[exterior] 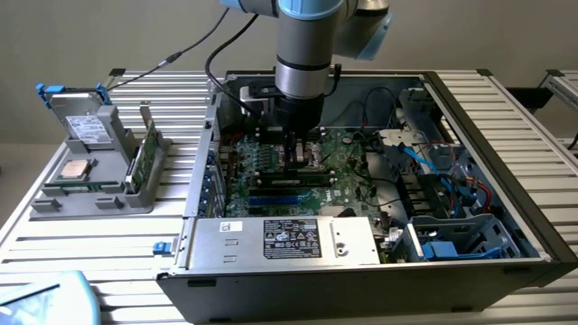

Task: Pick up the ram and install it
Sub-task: 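Press down the ram until it locks into place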

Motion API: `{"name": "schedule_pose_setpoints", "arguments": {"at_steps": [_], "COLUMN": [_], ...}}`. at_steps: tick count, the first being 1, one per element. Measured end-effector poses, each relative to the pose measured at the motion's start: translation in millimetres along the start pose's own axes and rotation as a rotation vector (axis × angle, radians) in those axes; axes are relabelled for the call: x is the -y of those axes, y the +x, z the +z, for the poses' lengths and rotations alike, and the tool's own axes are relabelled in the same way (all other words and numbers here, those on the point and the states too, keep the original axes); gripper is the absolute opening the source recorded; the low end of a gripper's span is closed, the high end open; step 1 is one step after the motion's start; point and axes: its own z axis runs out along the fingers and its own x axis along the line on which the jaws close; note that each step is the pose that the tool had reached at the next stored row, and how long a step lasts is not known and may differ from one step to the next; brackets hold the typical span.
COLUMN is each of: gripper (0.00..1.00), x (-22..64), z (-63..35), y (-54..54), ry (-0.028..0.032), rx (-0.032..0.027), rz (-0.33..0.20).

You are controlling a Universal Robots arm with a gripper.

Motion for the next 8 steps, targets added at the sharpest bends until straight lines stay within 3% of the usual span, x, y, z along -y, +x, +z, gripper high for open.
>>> {"name": "schedule_pose_setpoints", "arguments": {"at_steps": [3,8], "gripper": [0.1,0.1], "x": [0.0,1.0], "z": [-1.9,-13.3], "y": [-0.1,1.0], "ry": [0.0002,-0.0039], "rx": [0.0018,0.0006], "rz": [0.0,-0.001]}}
